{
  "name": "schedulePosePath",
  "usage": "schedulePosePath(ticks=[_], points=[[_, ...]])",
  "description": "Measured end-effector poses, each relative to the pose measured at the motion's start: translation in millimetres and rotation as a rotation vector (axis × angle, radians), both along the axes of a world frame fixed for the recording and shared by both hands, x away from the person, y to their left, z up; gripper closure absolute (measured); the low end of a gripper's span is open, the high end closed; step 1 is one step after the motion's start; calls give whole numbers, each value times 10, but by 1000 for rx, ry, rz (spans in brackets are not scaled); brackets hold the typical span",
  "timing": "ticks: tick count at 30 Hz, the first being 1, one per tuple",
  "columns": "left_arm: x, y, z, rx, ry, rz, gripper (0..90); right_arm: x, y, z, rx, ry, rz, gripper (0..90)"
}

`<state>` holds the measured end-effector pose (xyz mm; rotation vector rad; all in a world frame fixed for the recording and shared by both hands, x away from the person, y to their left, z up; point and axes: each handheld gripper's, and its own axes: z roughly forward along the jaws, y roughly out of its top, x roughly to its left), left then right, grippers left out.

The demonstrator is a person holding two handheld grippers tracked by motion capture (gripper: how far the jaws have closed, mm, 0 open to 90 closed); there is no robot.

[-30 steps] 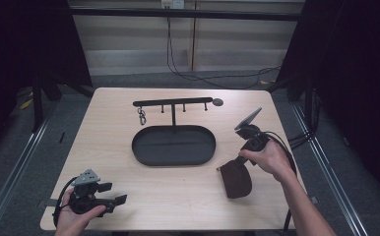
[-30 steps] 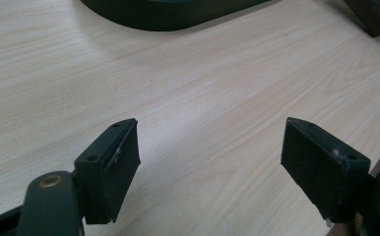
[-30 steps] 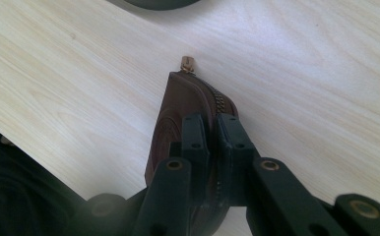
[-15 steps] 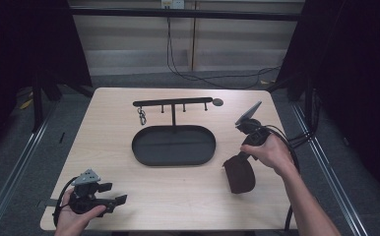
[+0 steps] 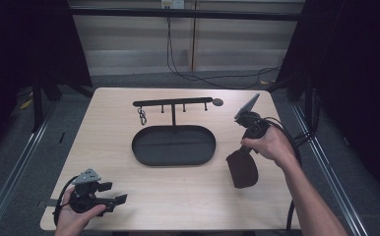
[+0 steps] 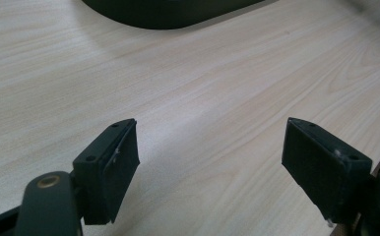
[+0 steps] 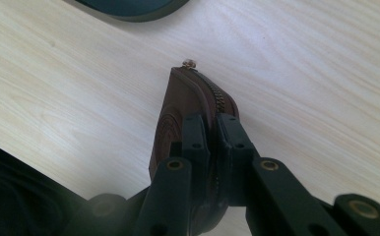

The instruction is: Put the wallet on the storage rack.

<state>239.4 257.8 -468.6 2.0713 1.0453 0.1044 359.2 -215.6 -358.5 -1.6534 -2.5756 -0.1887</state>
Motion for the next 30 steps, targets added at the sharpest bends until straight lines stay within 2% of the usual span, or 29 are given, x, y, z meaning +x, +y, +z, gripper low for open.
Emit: schedulePosePath(ticks=[7,10,15,19,26,28,30], points=[[6,-2,-1,-4,-3,2,202,11,-10,85,-14,-22,3,834],[18,12,6,-24,-1,-6,165,8,27,98,-15,-29,11,834],[15,28,1,-15,0,-14,165,38,93,109,-15,-33,19,835],[9,23,3,-25,-8,-17,162,65,127,172,-25,-45,23,835],[-7,4,-5,-7,-9,-36,162,124,168,257,-26,-73,20,834],[-3,7,-4,-5,-9,-33,162,132,181,281,-22,-92,18,834],[2,6,-7,-3,-4,-38,162,147,197,294,-4,-92,20,834]])
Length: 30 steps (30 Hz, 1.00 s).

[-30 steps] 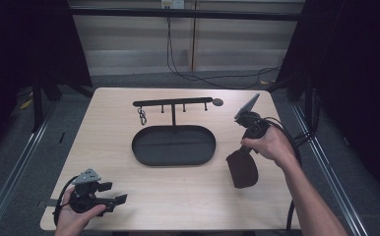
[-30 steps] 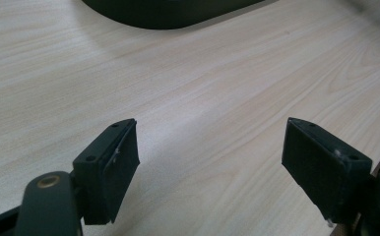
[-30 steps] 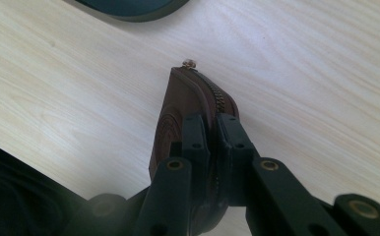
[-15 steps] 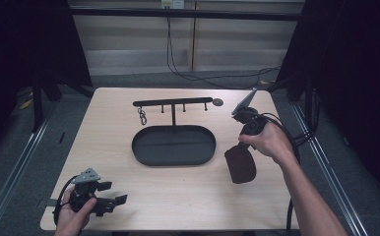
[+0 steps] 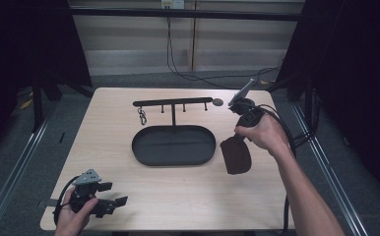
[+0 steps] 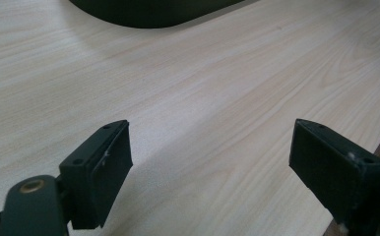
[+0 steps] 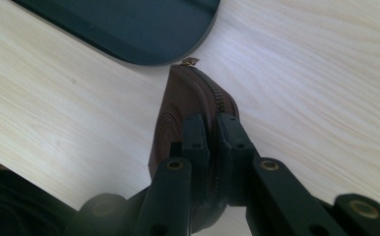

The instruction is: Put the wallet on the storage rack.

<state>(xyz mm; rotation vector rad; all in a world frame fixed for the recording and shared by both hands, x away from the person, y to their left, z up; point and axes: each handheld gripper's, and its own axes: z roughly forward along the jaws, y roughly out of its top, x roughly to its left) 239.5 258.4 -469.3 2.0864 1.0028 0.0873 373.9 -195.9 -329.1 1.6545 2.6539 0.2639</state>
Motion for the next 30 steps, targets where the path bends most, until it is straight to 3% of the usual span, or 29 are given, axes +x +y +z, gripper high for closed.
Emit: schedulePosePath(ticks=[4,16,30], points=[[-3,-1,-2,3,-1,-4,162,53,43,15,4,-7,-4,838],[4,12,-5,-7,4,8,162,245,247,31,87,-14,1,856],[7,21,-5,7,1,11,162,383,340,14,172,-62,-16,867]])
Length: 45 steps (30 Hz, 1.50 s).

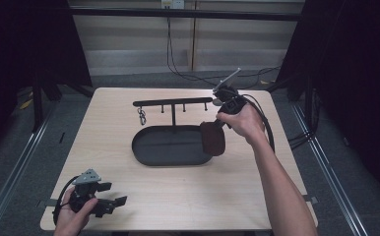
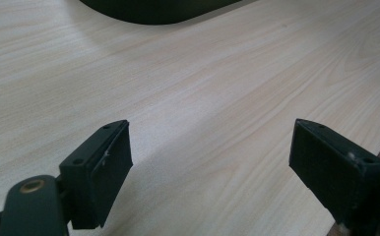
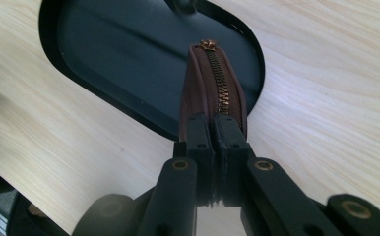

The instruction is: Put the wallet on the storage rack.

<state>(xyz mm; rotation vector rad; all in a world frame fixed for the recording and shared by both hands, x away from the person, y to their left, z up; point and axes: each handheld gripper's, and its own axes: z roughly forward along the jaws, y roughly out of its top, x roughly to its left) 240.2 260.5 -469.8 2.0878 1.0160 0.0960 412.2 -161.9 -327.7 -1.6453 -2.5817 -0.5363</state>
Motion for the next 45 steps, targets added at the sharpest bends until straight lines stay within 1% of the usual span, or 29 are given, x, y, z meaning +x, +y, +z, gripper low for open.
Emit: schedulePosePath(ticks=[7,10,12,16,17,18,21,25,26,29,31,32,35,36,37,39,40,41,42,43,45], points=[[-8,-1,4,-8,1,8,162,68,39,-75,65,-15,-4,868],[-8,7,3,-9,1,8,162,82,41,-119,102,-9,-10,868],[-6,6,2,-5,0,10,162,91,38,-153,123,-21,-12,868],[-8,4,3,-4,0,6,162,109,29,-215,171,-19,-29,868],[-7,5,2,-3,0,8,162,118,24,-240,181,-8,-26,868],[-6,4,1,-4,0,8,162,121,26,-259,178,0,-29,868],[-10,1,3,-3,-1,6,162,140,13,-324,189,-3,-48,868],[-10,-1,2,-3,0,4,162,175,-26,-439,224,4,-83,868],[-10,-1,3,-3,-1,5,162,183,-28,-468,224,9,-82,868],[-9,0,2,0,-1,4,162,202,-20,-554,237,7,-87,868],[-7,-3,-2,4,-1,3,162,209,-15,-580,243,3,-88,868],[-5,-5,-4,7,-2,3,162,222,-13,-594,272,-10,-92,868],[-9,-15,-8,12,1,-1,162,244,-29,-609,279,-18,-109,868],[-9,-15,-7,12,1,-2,162,248,-47,-623,287,-20,-114,867],[-8,-14,-7,13,0,0,162,249,-71,-636,282,-26,-126,867],[-3,-15,-11,13,3,1,163,249,-113,-661,288,-30,-138,866],[-3,-20,-11,11,3,4,163,246,-127,-670,272,-36,-147,866],[-5,-24,-12,10,5,5,162,247,-146,-682,273,-37,-153,865],[-4,-27,-14,9,6,4,162,249,-162,-698,284,-44,-156,865],[-2,-28,-15,11,7,-1,162,247,-174,-709,285,-52,-164,865],[-2,-32,-19,16,8,-4,163,245,-177,-734,304,-54,-182,864]])
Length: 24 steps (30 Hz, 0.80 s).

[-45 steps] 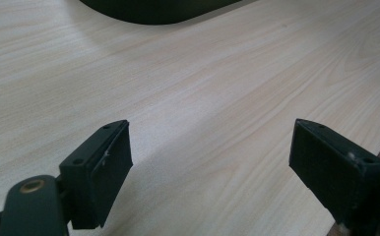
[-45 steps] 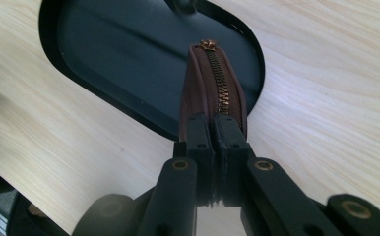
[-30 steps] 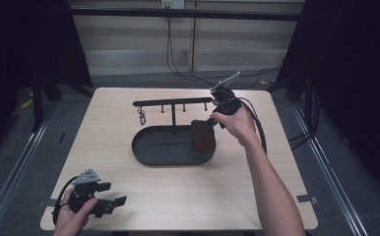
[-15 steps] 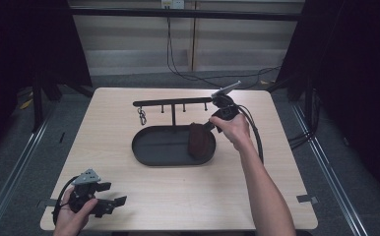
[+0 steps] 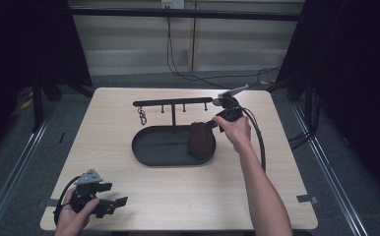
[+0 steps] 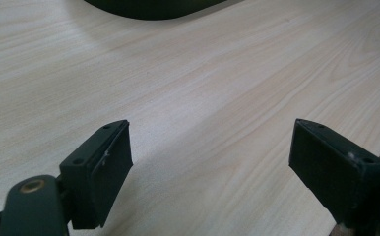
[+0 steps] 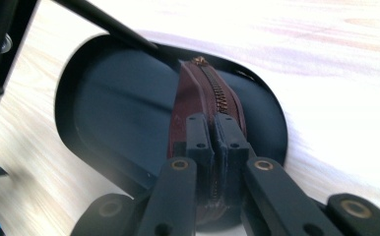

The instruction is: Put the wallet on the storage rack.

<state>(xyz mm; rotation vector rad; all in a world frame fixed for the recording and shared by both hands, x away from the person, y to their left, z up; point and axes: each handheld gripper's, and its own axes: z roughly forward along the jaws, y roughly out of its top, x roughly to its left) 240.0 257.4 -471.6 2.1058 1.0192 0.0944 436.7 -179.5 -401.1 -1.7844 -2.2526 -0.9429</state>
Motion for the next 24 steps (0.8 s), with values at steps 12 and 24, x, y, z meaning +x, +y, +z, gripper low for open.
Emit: schedulePosePath(ticks=[12,24], points=[[-3,5,1,-5,0,1,163,12,77,-286,-3,19,14,855],[2,2,-1,-1,0,5,163,1,31,-409,-8,11,-5,836]])
